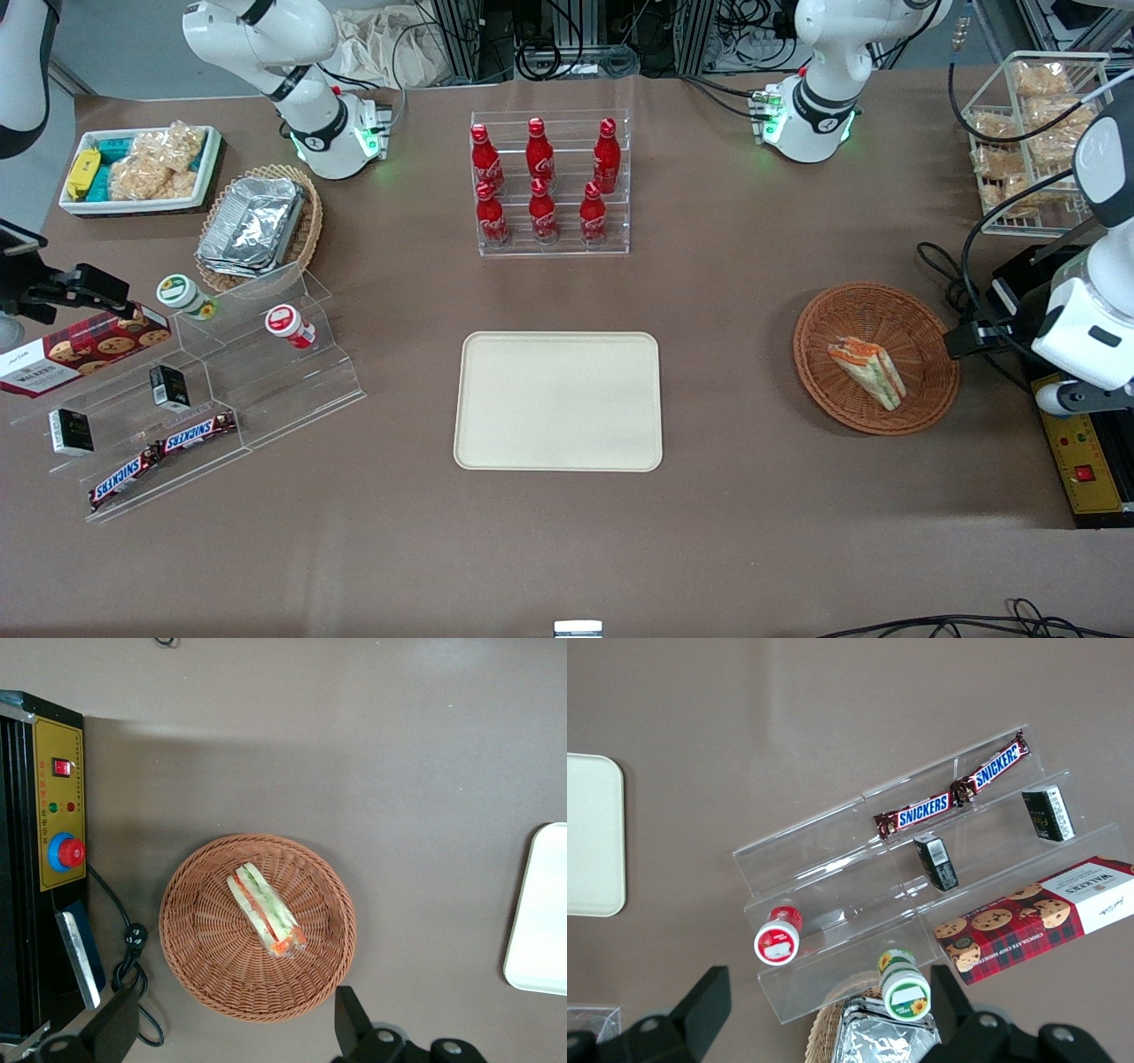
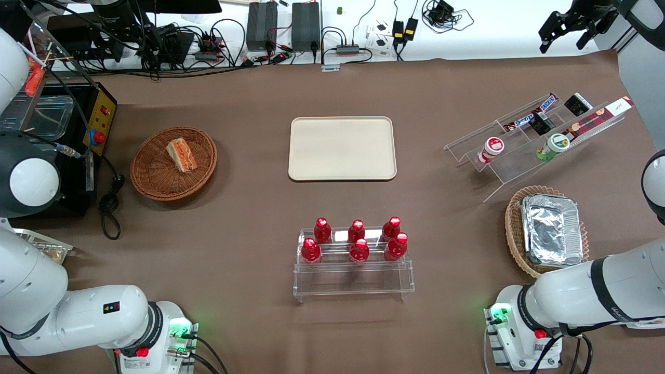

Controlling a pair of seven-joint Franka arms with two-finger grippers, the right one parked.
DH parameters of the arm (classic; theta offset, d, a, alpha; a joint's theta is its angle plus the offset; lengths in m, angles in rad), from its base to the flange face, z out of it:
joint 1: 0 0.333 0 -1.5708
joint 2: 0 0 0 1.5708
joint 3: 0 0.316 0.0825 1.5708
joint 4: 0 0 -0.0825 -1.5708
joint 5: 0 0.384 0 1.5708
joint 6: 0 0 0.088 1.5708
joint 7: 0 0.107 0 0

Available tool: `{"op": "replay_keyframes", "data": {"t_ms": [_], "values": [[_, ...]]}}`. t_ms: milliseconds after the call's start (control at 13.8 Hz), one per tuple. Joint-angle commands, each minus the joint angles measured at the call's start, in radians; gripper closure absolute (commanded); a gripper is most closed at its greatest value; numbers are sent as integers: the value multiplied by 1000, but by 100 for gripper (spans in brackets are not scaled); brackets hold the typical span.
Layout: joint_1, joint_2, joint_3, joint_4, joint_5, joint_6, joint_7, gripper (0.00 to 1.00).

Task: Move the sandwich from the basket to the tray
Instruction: 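Move the left gripper over the wrapped sandwich in the wicker basket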

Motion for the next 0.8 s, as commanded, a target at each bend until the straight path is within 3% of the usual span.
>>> {"op": "replay_keyframes", "data": {"t_ms": [0, 435, 725], "values": [[-2, 17, -16, 25, -11, -21, 17, 1], [-11, 29, -13, -35, -5, -13, 10, 1], [1, -4, -1, -226, -2, 66, 5, 1]]}}
